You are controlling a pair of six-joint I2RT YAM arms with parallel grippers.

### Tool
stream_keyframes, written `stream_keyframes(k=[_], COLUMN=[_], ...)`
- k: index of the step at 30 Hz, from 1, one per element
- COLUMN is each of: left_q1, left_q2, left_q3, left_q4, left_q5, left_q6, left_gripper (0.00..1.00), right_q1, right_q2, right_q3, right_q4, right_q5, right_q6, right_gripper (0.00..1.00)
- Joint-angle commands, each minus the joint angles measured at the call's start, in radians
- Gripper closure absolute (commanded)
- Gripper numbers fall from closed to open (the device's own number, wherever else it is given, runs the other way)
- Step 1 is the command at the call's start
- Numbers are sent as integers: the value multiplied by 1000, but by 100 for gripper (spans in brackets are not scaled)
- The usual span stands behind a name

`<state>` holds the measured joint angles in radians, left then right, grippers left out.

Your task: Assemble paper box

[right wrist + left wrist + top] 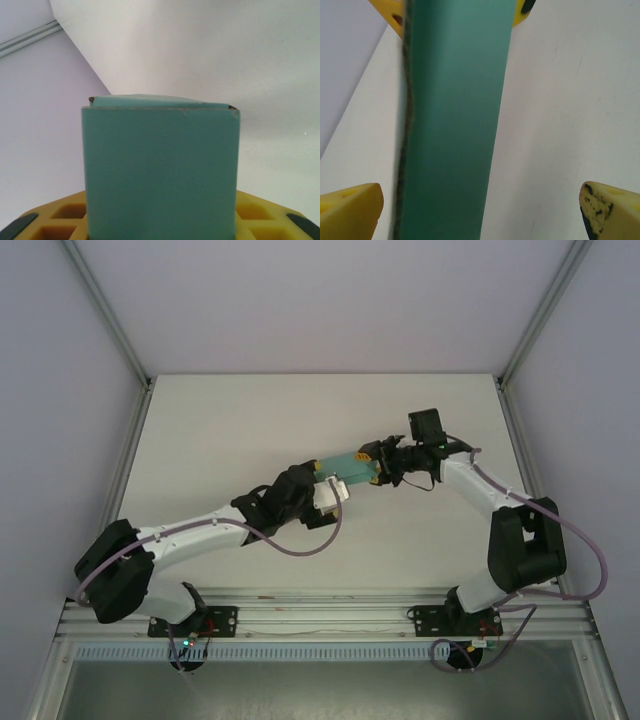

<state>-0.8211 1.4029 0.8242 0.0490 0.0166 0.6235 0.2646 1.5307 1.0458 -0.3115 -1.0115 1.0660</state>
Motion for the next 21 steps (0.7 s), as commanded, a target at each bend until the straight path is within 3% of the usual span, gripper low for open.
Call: stream_keyframes(k=[1, 11, 21], left_q1=[1, 33, 35], left_q2=[20, 92, 128], left_q3=[32, 84, 109], left_q4=[51, 59, 93], left_q5=[-57, -49, -56], left_q6=[59, 73, 76], left_gripper=[0, 2, 29], right_q1=[-4, -4, 2], right_q2=[5, 0, 3], right_q3=[-28, -55, -72], right_q4=[56, 61, 99], right_q5=[-86, -134, -165], right_q6=[57, 88, 138], right_gripper=[57, 60, 60])
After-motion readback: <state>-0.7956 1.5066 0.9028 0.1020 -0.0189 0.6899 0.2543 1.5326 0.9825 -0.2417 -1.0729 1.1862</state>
